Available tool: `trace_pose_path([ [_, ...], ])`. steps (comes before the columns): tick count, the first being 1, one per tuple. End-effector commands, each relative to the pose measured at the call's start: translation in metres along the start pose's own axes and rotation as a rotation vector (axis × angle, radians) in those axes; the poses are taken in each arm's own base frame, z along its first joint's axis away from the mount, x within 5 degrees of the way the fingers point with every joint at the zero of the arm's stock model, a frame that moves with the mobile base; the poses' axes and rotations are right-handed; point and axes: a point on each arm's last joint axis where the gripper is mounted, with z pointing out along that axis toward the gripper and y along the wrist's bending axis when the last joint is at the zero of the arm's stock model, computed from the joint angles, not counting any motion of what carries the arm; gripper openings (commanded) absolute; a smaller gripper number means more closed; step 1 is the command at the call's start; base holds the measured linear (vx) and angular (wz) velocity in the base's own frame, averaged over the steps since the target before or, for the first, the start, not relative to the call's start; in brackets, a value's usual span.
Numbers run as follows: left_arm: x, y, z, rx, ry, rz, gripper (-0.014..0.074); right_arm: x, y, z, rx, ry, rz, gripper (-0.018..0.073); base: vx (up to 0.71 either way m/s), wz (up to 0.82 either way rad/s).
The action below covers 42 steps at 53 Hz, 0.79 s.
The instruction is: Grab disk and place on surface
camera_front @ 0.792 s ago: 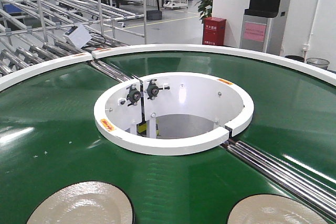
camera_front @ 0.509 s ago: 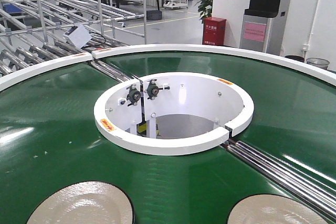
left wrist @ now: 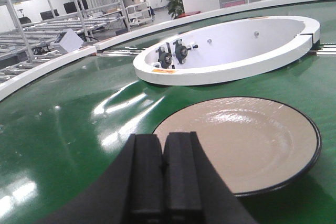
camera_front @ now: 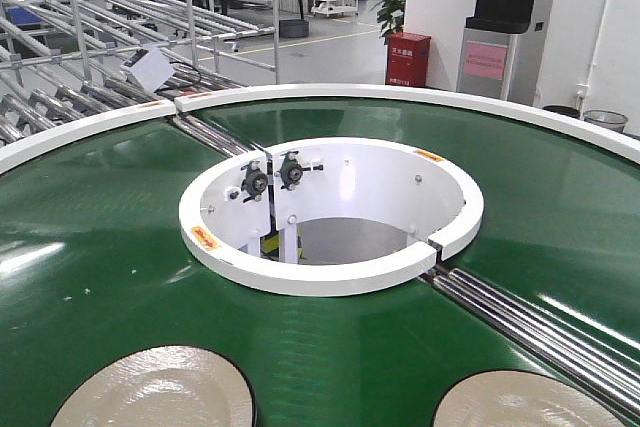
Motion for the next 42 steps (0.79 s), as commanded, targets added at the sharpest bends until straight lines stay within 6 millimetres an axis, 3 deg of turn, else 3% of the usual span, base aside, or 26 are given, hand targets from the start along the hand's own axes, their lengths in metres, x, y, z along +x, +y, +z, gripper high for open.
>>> trace_pose_path([
  [1, -0.011, 0.003, -0.002, -0.035, -0.148, -0.002, -0.0002, -0.004, 0.001, 0.000, -0.012, -0.102, -0.008, -0.0009, 0.00, 0.00],
  [7, -0.027, 0.007, -0.006, -0.070, -0.313, -0.039, -0.0002, -0.011, 0.002, -0.001, -0.022, -0.173, -0.003, -0.0009, 0.00, 0.00],
  [11, -0.039, 0.010, -0.011, -0.076, -0.454, -0.154, -0.0002, -0.020, 0.003, -0.003, -0.035, -0.262, 0.018, -0.0009, 0.00, 0.00],
  [17, -0.064, 0.013, -0.018, -0.061, -0.540, -0.213, -0.0002, -0.045, 0.003, -0.008, -0.039, -0.322, 0.041, -0.0009, 0.00, 0.00],
  [21, -0.090, 0.015, -0.024, -0.059, -0.527, -0.174, -0.0002, -0.076, 0.003, -0.015, -0.034, -0.366, 0.037, -0.0009, 0.00, 0.00],
  [27, -0.147, 0.022, -0.031, -0.079, -0.541, -0.068, -0.0002, -0.149, 0.004, -0.026, -0.022, -0.482, -0.013, -0.0009, 0.00, 0.00],
  [31, -0.181, 0.027, -0.019, -0.078, -0.510, -0.046, -0.0002, -0.182, 0.005, -0.019, -0.013, -0.490, -0.046, -0.0009, 0.00, 0.01],
  [36, -0.215, 0.031, 0.018, -0.062, -0.413, -0.046, -0.0002, -0.218, 0.005, 0.010, -0.004, -0.432, -0.070, -0.0009, 0.00, 0.00],
  [42, -0.230, 0.033, 0.067, -0.045, -0.293, -0.046, -0.0002, -0.234, 0.005, 0.051, -0.007, -0.354, -0.062, -0.0009, 0.00, 0.00],
])
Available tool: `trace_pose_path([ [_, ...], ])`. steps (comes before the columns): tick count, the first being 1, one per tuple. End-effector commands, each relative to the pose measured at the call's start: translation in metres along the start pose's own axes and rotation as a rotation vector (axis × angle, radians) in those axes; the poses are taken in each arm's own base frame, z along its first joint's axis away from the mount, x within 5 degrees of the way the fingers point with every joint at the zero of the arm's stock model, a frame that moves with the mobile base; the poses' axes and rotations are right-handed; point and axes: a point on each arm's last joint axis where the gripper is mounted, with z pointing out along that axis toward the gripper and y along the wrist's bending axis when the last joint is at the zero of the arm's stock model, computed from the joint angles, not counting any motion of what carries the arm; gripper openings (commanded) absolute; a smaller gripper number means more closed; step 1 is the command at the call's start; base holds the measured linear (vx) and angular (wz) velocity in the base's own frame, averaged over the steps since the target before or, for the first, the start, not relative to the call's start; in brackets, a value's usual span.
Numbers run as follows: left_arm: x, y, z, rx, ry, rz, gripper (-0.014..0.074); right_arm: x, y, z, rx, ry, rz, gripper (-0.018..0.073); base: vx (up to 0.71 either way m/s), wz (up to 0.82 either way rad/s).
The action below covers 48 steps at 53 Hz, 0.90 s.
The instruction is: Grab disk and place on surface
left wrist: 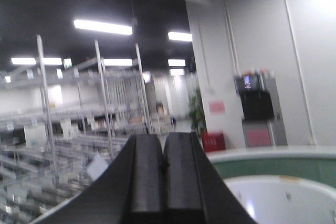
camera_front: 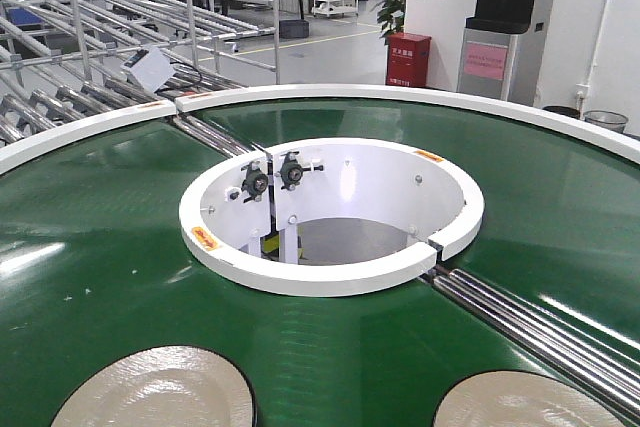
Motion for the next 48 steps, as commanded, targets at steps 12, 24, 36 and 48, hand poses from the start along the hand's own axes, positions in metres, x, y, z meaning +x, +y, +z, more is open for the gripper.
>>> trace_pose_path([
  [12, 0.029, -0.003, 0.103, 0.014, 0.190, 0.000, -0.0002, 0.024, 0.000, 0.080, -0.008, 0.138, -0.012, -0.0009, 0.00, 0.00],
  [24, 0.045, -0.005, 0.116, 0.018, 0.245, -0.013, 0.0007, 0.037, 0.000, 0.091, -0.011, 0.181, -0.012, 0.0002, 0.00, 0.00],
  [36, 0.044, -0.005, 0.116, 0.018, 0.236, -0.013, 0.0136, 0.036, 0.000, 0.091, -0.011, 0.182, -0.014, 0.0160, 0.00, 0.00],
  [48, 0.045, -0.005, 0.116, 0.019, 0.245, -0.013, 0.0447, 0.037, 0.000, 0.091, -0.010, 0.193, -0.014, 0.0530, 0.00, 0.00],
])
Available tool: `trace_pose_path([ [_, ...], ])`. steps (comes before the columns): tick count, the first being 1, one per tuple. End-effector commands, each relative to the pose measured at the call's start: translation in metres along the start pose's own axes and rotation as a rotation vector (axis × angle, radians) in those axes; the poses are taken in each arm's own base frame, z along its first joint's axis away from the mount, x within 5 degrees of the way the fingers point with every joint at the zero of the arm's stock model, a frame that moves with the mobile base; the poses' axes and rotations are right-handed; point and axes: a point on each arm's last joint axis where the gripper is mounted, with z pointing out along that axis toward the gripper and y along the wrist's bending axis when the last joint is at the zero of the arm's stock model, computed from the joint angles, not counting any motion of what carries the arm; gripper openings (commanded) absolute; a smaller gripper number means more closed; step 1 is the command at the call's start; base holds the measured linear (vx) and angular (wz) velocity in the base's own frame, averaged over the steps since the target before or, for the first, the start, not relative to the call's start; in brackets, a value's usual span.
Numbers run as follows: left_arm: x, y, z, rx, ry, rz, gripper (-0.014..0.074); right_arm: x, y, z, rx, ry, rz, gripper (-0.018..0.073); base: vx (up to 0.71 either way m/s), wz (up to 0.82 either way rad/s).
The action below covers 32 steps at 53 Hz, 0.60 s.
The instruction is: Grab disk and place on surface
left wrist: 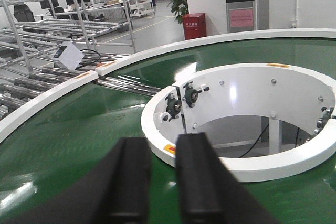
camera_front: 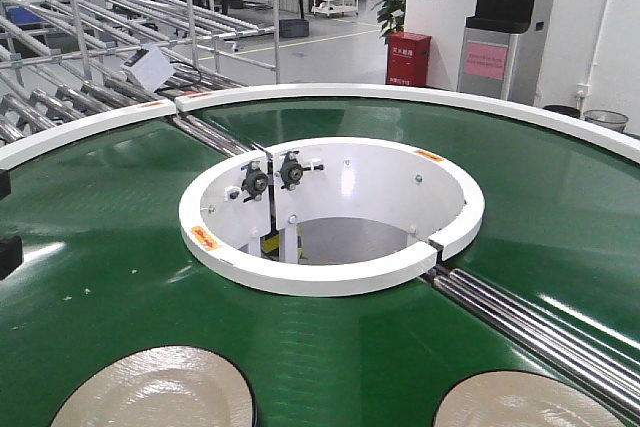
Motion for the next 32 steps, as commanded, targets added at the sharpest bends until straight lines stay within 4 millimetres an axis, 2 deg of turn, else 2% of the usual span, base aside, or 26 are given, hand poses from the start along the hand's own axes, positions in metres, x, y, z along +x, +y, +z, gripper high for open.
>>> trace_pose_path([
  [1, -0.023, 0.002, -0.006, -0.017, -0.135, -0.011, 0.0465, -0.021, 0.000, -0.004, -0.002, -0.121, -0.015, 0.0561, 0.00, 0.00],
  [7, -0.023, 0.002, -0.005, -0.016, -0.134, -0.011, 0.0572, -0.022, 0.000, -0.004, -0.003, -0.127, -0.015, 0.0680, 0.00, 0.00],
  [11, -0.023, 0.002, -0.005, -0.016, -0.132, -0.011, 0.0596, -0.022, 0.000, -0.004, -0.003, -0.127, -0.015, 0.0711, 0.00, 0.00],
  [23, -0.014, 0.000, -0.005, 0.008, -0.026, -0.115, 0.0594, -0.015, -0.001, -0.003, 0.004, -0.043, 0.090, 0.0678, 0.00, 0.00],
  [27, -0.008, -0.003, -0.004, 0.034, 0.069, -0.141, 0.0594, -0.006, -0.002, -0.003, 0.017, 0.107, 0.116, 0.0652, 0.00, 0.00],
  [32, 0.000, -0.006, 0.003, 0.067, 0.205, -0.140, 0.0594, 0.007, -0.001, 0.008, 0.027, 0.291, 0.138, 0.0618, 0.00, 0.00],
])
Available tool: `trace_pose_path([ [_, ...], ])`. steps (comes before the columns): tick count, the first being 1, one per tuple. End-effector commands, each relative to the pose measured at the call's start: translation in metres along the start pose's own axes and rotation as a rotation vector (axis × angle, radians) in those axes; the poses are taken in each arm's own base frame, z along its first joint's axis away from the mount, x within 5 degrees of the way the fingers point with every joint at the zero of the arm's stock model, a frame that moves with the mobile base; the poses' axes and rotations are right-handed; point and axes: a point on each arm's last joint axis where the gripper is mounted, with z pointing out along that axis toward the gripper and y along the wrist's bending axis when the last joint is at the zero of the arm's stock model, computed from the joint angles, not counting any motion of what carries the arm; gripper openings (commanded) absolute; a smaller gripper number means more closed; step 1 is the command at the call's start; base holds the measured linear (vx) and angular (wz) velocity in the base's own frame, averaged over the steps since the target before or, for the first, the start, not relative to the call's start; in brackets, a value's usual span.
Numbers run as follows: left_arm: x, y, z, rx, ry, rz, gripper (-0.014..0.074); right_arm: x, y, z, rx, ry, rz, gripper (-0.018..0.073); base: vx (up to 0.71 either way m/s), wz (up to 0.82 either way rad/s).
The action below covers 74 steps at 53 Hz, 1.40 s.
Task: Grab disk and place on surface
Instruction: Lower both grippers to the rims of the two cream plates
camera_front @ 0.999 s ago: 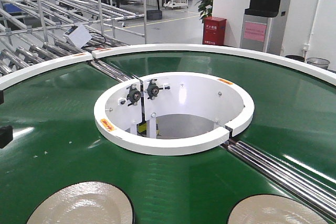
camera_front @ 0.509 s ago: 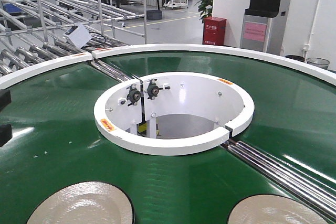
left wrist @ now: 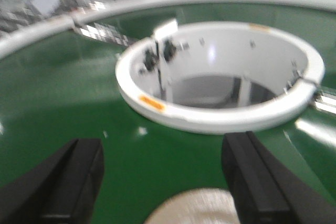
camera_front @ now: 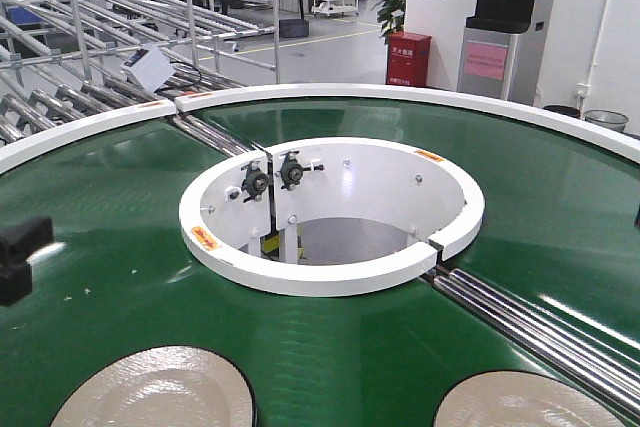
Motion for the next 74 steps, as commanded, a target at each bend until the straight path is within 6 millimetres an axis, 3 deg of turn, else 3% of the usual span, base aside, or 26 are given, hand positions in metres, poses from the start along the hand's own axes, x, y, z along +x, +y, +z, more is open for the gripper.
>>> trace_pose_path([
  [1, -0.011, -0.003, 0.003, 0.022, 0.028, -0.029, 0.0594, -0.008, 0.001, 0.007, 0.008, 0.074, 0.023, 0.0613, 0.00, 0.00],
  [14, 0.000, -0.019, 0.056, 0.214, 0.370, -0.116, 0.0550, 0.033, 0.013, 0.072, -0.098, 0.581, 0.116, 0.0584, 0.00, 0.00],
  [20, 0.004, -0.027, 0.084, 0.313, 0.460, -0.152, 0.0522, 0.049, 0.022, 0.099, -0.201, 0.687, 0.164, 0.0584, 0.00, 0.00],
  [26, 0.008, -0.023, 0.102, 0.320, 0.530, -0.139, 0.0519, 0.061, 0.020, 0.111, -0.224, 0.736, 0.214, 0.0584, 0.00, 0.00],
  [33, 0.012, 0.003, 0.115, 0.260, 0.585, -0.146, 0.0519, 0.066, -0.008, 0.115, -0.210, 0.783, 0.289, 0.0584, 0.00, 0.00],
  [41, 0.027, 0.053, 0.123, 0.141, 0.631, -0.237, 0.0517, 0.059, -0.044, 0.112, -0.180, 0.715, 0.453, 0.0584, 0.00, 0.00],
  [50, 0.052, 0.098, 0.131, 0.056, 0.710, -0.351, 0.0506, 0.053, -0.063, 0.109, -0.181, 0.653, 0.516, 0.0584, 0.00, 0.00],
  [62, 0.097, 0.113, 0.159, 0.070, 0.845, -0.399, 0.0505, 0.052, -0.066, 0.108, -0.172, 0.645, 0.509, 0.0584, 0.00, 0.00],
  [74, 0.124, 0.107, 0.179, 0.226, 0.869, -0.468, 0.0505, 0.052, -0.068, 0.109, -0.156, 0.626, 0.504, 0.0584, 0.00, 0.00],
])
